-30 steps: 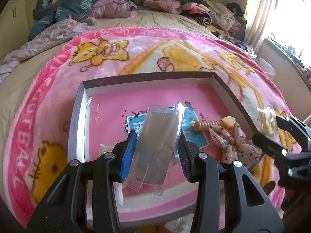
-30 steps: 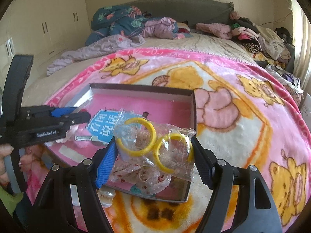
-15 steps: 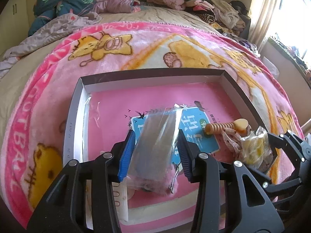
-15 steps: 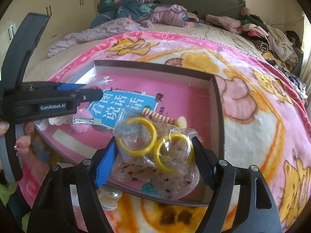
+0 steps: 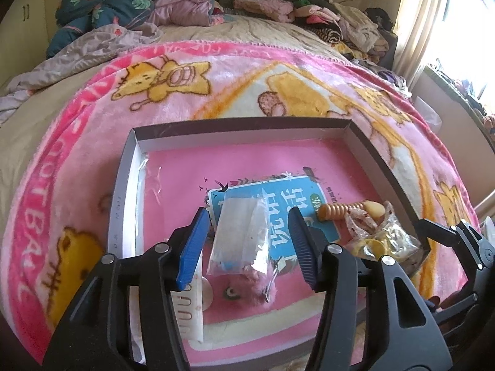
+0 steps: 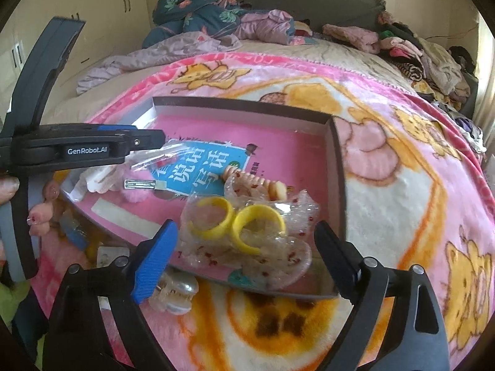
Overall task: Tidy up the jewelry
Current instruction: 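Carry both items into the grey box and open left tool while right tool releases the bangles, then lift both open tools out of the grey box and back away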
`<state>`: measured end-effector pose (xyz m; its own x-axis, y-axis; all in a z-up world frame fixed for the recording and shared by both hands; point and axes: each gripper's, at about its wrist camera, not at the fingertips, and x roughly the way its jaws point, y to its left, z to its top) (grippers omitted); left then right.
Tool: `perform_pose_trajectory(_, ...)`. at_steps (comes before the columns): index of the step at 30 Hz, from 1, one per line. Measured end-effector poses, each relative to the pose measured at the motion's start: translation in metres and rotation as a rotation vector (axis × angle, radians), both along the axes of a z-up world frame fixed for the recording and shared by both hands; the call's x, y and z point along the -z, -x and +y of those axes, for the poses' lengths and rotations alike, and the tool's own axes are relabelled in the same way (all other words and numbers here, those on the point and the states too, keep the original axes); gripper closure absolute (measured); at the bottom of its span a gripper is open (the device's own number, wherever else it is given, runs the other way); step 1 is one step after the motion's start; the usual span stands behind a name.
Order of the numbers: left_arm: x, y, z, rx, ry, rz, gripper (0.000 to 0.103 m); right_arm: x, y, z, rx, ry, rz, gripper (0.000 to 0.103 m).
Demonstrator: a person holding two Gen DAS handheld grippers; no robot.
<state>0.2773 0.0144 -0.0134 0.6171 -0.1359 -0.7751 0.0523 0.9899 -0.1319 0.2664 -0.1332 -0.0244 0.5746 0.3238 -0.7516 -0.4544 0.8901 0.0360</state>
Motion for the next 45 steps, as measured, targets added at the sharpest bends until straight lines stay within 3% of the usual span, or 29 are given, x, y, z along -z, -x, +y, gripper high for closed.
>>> perform_pose_trajectory(20,-0.046,0.06,0.022,-0.069,0.028,-0.097,0.023,-0.044,0.039,-0.032,0.068,-0.023,-0.103,0.013)
perform_pose_trajectory(45,-0.048,0.124,0.011,-0.06,0.014,-0.121,0.021,-0.057,0.083,-0.042,0.062,-0.024,-0.134,0.011)
